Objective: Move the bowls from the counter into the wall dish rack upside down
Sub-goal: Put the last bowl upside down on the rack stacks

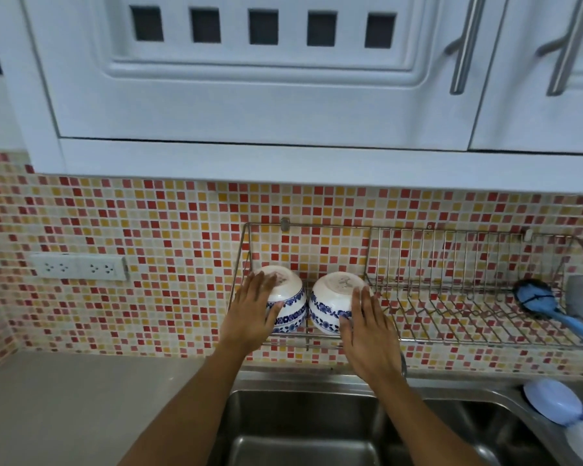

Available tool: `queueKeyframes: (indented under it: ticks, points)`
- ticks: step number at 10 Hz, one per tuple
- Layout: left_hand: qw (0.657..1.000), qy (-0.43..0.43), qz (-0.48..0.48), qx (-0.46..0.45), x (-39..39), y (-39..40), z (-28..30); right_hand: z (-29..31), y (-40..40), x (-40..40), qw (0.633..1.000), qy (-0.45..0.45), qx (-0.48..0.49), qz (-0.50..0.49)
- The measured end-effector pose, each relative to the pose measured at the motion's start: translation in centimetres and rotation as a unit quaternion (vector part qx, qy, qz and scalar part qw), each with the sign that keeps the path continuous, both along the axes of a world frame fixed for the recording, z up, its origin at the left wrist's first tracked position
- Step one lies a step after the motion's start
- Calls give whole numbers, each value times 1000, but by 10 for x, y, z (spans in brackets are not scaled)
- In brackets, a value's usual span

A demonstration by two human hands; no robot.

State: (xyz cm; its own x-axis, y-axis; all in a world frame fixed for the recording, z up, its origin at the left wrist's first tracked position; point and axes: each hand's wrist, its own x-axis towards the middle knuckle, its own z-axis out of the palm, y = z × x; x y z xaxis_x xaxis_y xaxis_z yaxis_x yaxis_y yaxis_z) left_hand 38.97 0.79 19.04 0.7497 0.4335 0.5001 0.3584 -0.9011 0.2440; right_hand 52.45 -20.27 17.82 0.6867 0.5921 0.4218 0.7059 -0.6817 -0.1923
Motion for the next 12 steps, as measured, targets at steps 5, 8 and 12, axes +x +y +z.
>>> queueKeyframes:
  ticks: [5, 8, 12]
  points:
    - [999, -7, 39, -31, 2, -4, -8, -5, -1, -2, 1000, -4, 14, -6]
    - [998, 9, 65, -4, -16, -19, -22, -20, -17, -26, 999, 4, -38, -27]
    - [987, 148, 10, -65, -82, -52, -3, 23, -45, -57, 982, 151, -112, 14]
